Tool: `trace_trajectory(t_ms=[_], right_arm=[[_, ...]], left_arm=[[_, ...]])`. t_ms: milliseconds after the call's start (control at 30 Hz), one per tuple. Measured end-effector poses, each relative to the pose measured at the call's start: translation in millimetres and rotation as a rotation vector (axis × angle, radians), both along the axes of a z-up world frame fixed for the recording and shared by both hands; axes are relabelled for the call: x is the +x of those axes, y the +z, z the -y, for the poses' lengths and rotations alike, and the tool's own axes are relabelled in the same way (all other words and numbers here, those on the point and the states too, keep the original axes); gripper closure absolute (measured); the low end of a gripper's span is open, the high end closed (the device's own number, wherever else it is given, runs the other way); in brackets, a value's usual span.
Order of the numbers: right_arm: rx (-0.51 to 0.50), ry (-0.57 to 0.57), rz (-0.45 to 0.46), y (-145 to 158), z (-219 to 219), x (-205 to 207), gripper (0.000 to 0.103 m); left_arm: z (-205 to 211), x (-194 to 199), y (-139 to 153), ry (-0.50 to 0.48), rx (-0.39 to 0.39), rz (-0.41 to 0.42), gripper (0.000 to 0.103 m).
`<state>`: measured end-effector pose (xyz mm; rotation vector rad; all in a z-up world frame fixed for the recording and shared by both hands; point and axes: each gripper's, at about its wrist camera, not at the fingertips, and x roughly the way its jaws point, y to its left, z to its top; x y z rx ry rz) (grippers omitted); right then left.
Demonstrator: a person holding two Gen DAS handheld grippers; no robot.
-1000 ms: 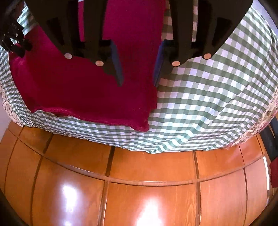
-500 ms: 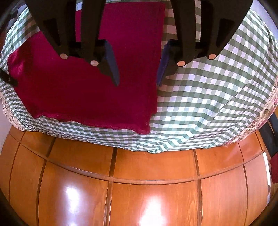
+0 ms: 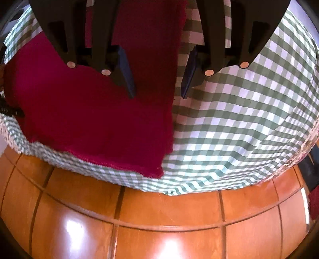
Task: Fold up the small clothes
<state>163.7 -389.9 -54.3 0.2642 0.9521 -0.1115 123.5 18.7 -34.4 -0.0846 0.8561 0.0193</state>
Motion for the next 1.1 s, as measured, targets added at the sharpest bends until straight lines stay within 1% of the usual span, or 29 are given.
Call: trace_trajectory(t_ms=[67,133,267,433,500,600,667,733,767,833,867,900,933,1033,1067,1100], right_arm=[[0.068,0.036,0.005,3.1,8.6,-8.8,0.042],[0.117,0.050,0.010,3.0,14.4,-19.7,0.033],[0.211,0.071,0.006,-5.1,22.0,-46.5,0.030],[0.350,0.073,0.031,-12.9,25.6,-77.2,0.029],[0.385,0.082,0.033,-15.1,23.8,-84.7,0.029],[0.413,0.112,0.034,-17.6,16.6,-91.9,0.029],[0.418,0.126,0.032,-17.4,9.7,-92.0,0.038],[0.409,0.126,0.031,-18.1,3.5,-91.1,0.051],[0.406,0.130,0.031,-18.3,0.8,-89.5,0.055],[0.413,0.139,0.031,-17.3,-4.1,-86.0,0.072],[0.406,0.141,0.035,-14.0,-7.3,-85.3,0.075],[0.396,0.149,0.045,-10.3,-8.6,-85.1,0.080],[0.387,0.162,0.065,-2.0,-12.3,-84.6,0.081],[0.366,0.214,0.125,26.8,-29.7,-81.8,0.083],[0.356,0.238,0.143,37.1,-38.5,-80.3,0.083],[0.348,0.258,0.157,45.1,-45.7,-78.6,0.083]], left_arm=[[-1.5,-6.8,7.3,0.004,-0.001,0.036,0.057],[-1.9,-14.3,14.2,-0.006,-0.026,0.066,0.057],[7.2,-26.6,21.8,-0.065,-0.064,0.097,0.057],[28.6,-29.9,13.5,-0.151,-0.114,0.044,0.057],[36.0,-28.6,8.7,-0.178,-0.136,0.019,0.057],[45.9,-26.0,2.0,-0.188,-0.114,0.001,0.056],[48.1,-22.9,-0.6,-0.191,-0.117,-0.011,0.054],[48.4,-20.5,-1.6,-0.186,-0.127,-0.019,0.054],[48.3,-19.7,-0.7,-0.183,-0.133,-0.022,0.054],[46.1,-18.5,3.0,-0.179,-0.150,-0.017,0.054],[43.8,-18.4,6.8,-0.177,-0.173,-0.009,0.054],[41.6,-17.3,7.9,-0.182,-0.187,-0.010,0.054],[40.6,-16.7,8.4,-0.191,-0.197,-0.018,0.054],[44.0,-8.3,-1.2,-0.219,-0.190,-0.071,0.054],[41.7,-7.3,-3.0,-0.219,-0.200,-0.071,0.054],[38.7,-5.5,-4.4,-0.221,-0.227,-0.071,0.054]])
